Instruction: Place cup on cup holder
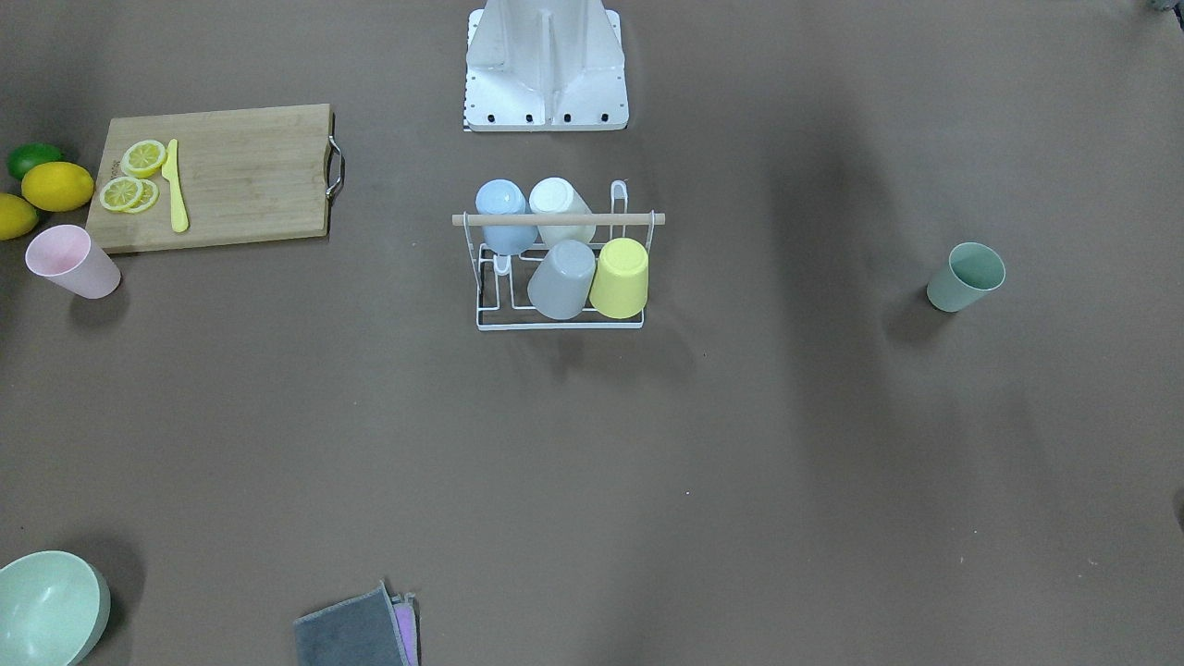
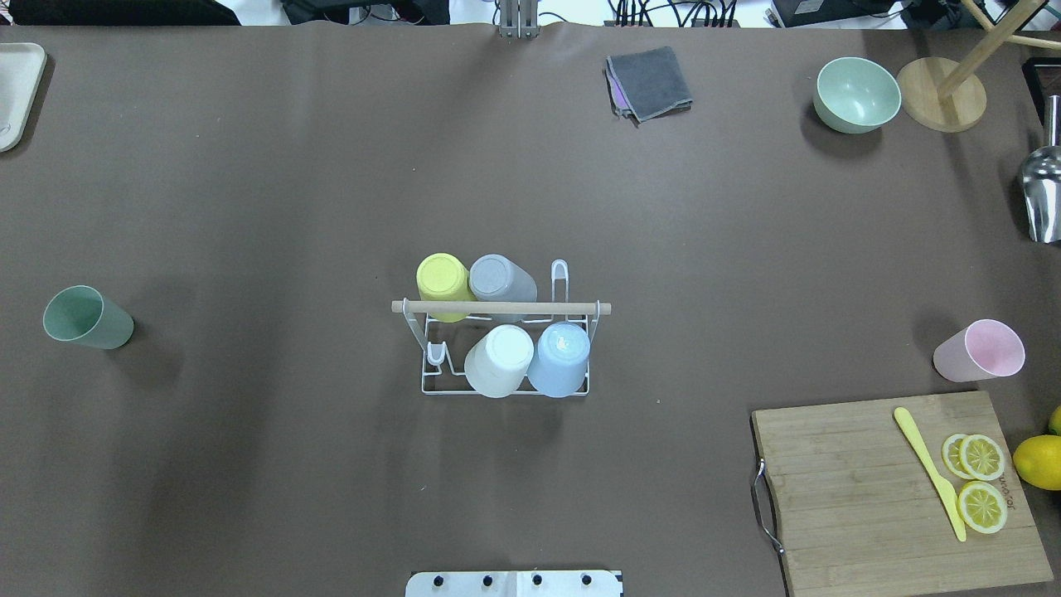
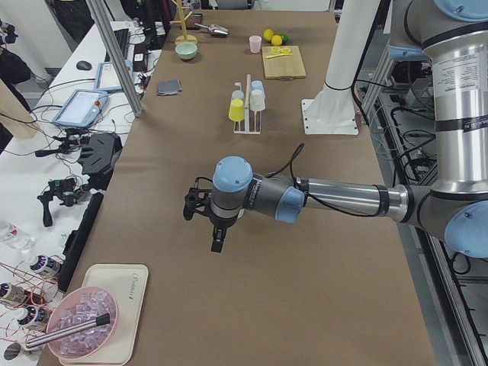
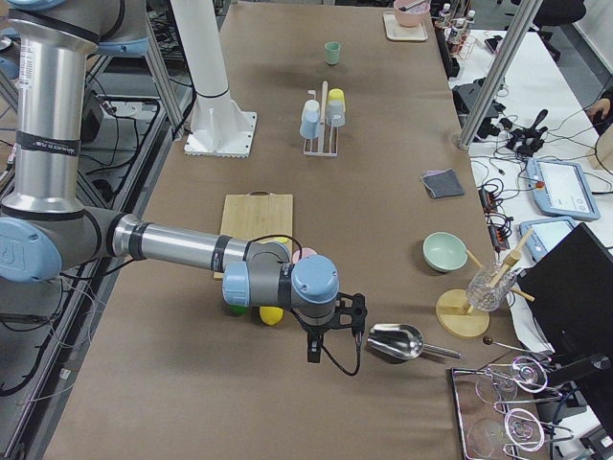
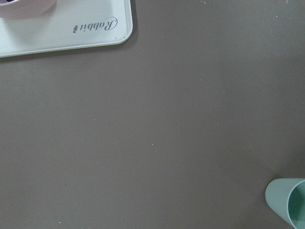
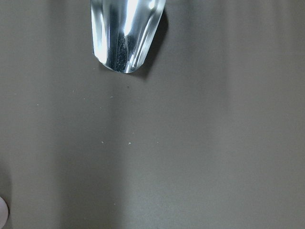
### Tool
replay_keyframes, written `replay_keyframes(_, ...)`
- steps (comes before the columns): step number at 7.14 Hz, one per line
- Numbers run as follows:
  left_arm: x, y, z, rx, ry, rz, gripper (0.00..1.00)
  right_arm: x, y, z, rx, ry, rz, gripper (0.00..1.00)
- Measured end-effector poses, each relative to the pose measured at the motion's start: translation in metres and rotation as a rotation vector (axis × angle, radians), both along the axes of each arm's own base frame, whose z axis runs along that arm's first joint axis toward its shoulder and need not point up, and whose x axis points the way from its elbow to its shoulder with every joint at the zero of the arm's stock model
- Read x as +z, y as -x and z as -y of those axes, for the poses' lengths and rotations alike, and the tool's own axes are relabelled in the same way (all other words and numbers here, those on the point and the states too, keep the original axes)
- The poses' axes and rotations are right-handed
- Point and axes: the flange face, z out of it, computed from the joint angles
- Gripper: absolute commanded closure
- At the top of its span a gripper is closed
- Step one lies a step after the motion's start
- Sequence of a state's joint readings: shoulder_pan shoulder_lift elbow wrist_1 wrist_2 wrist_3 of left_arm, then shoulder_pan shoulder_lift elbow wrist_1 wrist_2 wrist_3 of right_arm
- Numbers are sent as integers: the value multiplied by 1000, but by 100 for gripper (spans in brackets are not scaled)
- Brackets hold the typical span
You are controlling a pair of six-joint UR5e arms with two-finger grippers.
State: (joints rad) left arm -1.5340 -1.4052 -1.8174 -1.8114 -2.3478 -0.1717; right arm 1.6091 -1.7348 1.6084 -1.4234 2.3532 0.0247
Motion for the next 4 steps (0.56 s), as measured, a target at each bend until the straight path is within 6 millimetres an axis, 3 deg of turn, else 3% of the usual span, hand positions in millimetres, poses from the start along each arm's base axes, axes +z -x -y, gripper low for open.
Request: replay_keyframes(4, -1, 0, -3, 0, -1, -1, 2, -7, 5, 8, -10, 0, -29, 1)
